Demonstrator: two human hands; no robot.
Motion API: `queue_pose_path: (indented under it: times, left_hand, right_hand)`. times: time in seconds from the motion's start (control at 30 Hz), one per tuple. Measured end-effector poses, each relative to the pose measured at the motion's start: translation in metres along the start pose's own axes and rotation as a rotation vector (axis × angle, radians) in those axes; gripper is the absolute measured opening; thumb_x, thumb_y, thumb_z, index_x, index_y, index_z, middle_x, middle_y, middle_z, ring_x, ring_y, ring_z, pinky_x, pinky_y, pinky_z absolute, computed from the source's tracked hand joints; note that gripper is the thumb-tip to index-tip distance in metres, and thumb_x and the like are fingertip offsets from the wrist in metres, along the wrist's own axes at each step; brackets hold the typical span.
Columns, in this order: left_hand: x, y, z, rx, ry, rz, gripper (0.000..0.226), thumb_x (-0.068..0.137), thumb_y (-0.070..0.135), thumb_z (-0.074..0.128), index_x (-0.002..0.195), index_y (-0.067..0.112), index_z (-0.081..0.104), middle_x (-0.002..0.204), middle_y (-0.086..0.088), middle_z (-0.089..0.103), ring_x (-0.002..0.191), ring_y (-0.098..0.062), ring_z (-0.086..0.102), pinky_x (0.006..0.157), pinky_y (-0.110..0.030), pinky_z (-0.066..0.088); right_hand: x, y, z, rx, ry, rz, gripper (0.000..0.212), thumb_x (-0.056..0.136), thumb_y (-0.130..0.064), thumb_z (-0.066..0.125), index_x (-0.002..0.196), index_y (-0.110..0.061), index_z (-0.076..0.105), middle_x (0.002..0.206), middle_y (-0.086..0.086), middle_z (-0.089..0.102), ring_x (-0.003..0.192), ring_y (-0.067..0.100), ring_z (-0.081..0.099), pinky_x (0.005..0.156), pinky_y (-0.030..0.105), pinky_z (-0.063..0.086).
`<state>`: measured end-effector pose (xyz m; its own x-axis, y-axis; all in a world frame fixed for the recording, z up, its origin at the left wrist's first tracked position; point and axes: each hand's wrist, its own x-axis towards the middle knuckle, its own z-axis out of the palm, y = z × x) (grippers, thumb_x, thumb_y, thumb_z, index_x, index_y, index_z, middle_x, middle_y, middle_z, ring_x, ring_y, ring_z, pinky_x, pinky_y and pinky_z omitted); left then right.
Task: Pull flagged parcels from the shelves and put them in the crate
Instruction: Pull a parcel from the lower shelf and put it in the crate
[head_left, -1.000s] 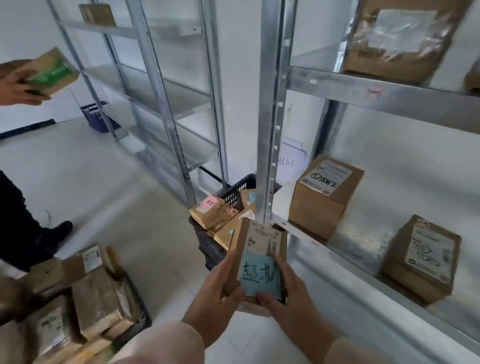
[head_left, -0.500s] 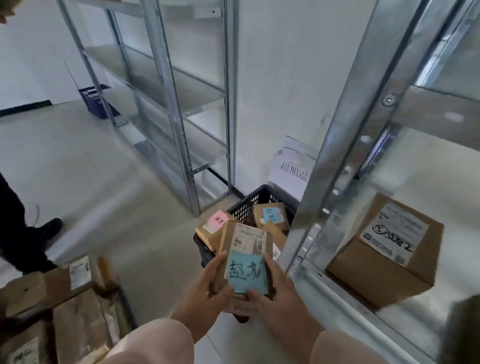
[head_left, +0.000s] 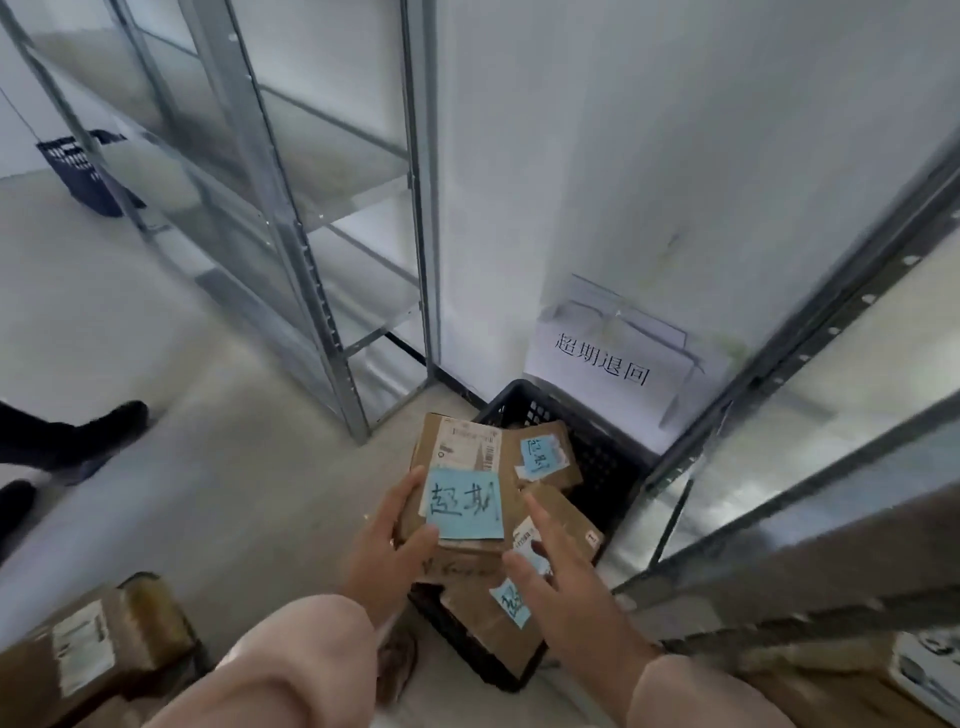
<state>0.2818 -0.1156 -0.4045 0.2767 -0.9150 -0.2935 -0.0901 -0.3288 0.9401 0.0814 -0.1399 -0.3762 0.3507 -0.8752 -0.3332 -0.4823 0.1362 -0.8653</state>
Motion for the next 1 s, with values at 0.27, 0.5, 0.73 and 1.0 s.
queue_pose_path:
  times: [0.27,0.5,0.73,1.0]
  left_hand:
    - [0.147,0.005,-0.008,0.271,-0.274,-0.041,0.052,0.097,0.022,0.052,0.137,0.049,0.031,0.111,0.018,0.057,0.073,0.012,0.061,0.056,0.002,0.041]
    - [0.282,-0.023,0.026,0.411,-0.507,-0.055,0.053,0.097,0.034,0.050,0.135,0.060,0.023,0.127,0.016,0.057,0.091,-0.003,0.064,0.059,-0.009,0.050]
    - [0.359,-0.069,0.076,0.503,-0.601,0.044,0.056,0.095,0.034,0.052,0.139,0.054,0.024,0.135,0.015,0.049,0.101,0.001,0.055,0.071,-0.006,0.044]
    - [0.384,-0.099,0.098,0.628,-0.658,0.142,0.063,0.095,0.030,0.054,0.146,0.045,0.021,0.144,0.004,0.040,0.127,-0.013,0.044,0.104,-0.037,0.045]
  right_hand:
    - [0.082,-0.012,0.019,0.090,0.205,0.192,0.070,0.069,-0.088,0.033,0.134,-0.070,0.015,0.149,-0.025,0.030,0.136,0.007,0.035,0.108,0.044,0.040]
    - [0.140,0.009,0.017,-0.125,0.358,0.307,0.064,0.078,-0.076,0.025,0.137,-0.066,0.001,0.148,-0.038,0.010,0.139,0.001,0.024,0.115,0.039,0.029]
    - [0.171,0.048,0.017,-0.495,0.420,0.404,0.055,0.085,-0.069,0.010,0.135,-0.063,-0.012,0.147,-0.035,-0.024,0.138,-0.009,-0.023,0.111,0.020,-0.009]
    - [0.183,0.073,0.020,-0.568,0.397,0.465,0.058,0.085,-0.068,0.005,0.131,-0.061,-0.029,0.146,-0.032,-0.033,0.136,-0.005,-0.030,0.111,0.024,-0.012]
